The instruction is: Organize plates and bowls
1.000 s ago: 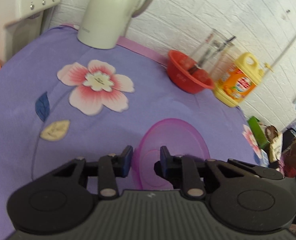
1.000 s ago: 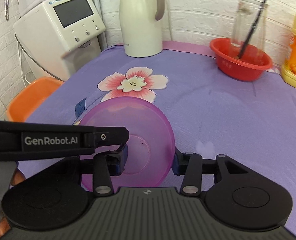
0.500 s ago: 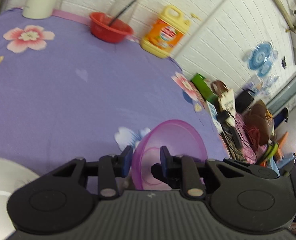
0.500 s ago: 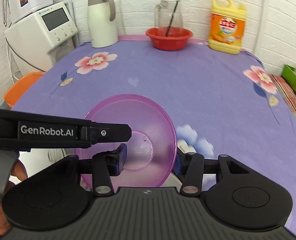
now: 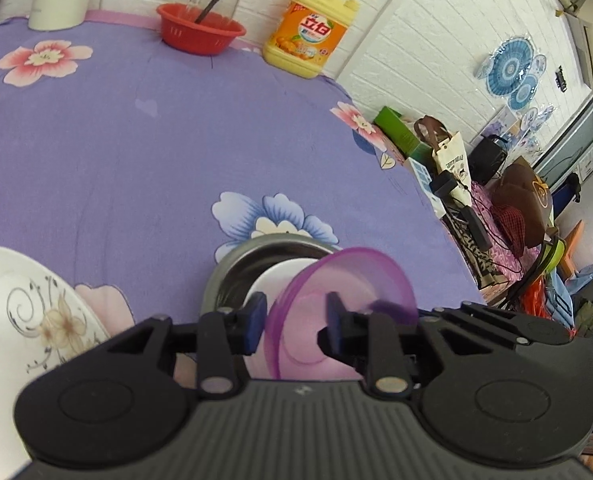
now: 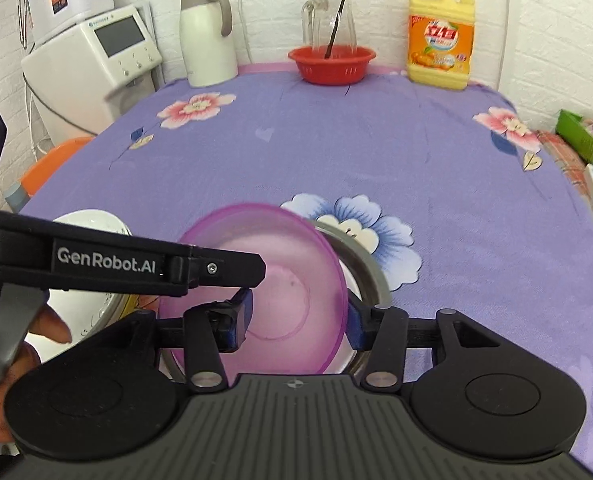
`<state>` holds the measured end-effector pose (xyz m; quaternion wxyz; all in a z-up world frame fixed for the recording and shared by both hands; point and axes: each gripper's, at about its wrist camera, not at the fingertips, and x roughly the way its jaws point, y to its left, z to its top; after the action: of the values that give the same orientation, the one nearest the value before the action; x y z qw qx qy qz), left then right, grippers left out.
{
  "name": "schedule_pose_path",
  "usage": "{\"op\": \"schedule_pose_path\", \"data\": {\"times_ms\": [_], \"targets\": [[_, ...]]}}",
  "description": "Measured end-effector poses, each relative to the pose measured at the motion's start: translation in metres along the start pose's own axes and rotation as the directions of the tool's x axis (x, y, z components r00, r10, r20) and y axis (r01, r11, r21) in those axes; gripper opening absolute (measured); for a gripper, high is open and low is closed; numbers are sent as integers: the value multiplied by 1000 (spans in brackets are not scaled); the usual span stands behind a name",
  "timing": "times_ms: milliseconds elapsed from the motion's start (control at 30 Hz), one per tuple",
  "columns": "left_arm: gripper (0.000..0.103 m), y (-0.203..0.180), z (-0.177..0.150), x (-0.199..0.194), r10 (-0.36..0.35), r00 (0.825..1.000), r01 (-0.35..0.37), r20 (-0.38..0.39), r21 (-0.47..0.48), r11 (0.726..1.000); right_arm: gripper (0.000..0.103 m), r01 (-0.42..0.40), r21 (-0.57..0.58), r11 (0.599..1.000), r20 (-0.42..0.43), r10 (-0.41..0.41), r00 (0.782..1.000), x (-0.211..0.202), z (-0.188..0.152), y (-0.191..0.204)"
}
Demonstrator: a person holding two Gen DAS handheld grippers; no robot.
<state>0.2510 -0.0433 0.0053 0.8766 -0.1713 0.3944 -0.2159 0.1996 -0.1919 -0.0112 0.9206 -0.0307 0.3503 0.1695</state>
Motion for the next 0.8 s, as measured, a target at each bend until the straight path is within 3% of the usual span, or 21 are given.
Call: {"op": "schedule_pose_path", "data": {"times_ms": [33, 67, 167, 233, 500, 600, 667, 800], "targets": [[55, 0, 1, -2, -12, 1000, 12, 8, 3, 1000, 85, 7, -2, 1000, 16, -7, 1000, -3, 0, -1], [62, -1, 1, -5, -15, 1000, 15, 24, 6, 1000, 89, 13, 3, 1000, 30, -13, 999, -6, -1, -2], [64, -7, 3, -16, 43, 995, -49, 90, 72, 996, 100, 19, 27, 999, 70, -21, 997, -14, -2, -8], [65, -5, 5, -24, 46, 992, -55, 120, 75, 996, 103, 19, 56, 998, 104, -25, 994, -20, -3, -13], [68, 11, 0, -50, 92, 979, -104, 182, 58, 993, 103, 9, 175, 985, 242, -52, 969, -42, -28, -5], [76, 18, -17, -61, 92, 969, -95, 231, 0, 995, 103, 5, 270, 963, 304, -90, 948, -50, -52, 1], [95, 17, -22, -58, 121, 969, -125, 215, 8, 992, 103, 6, 265, 964, 266, -79, 961, -44, -56, 1], [96, 15, -20, -49, 151, 963, -162, 222, 32, 986, 103, 86, 262, 961, 242, -152, 958, -39, -55, -5]]}}
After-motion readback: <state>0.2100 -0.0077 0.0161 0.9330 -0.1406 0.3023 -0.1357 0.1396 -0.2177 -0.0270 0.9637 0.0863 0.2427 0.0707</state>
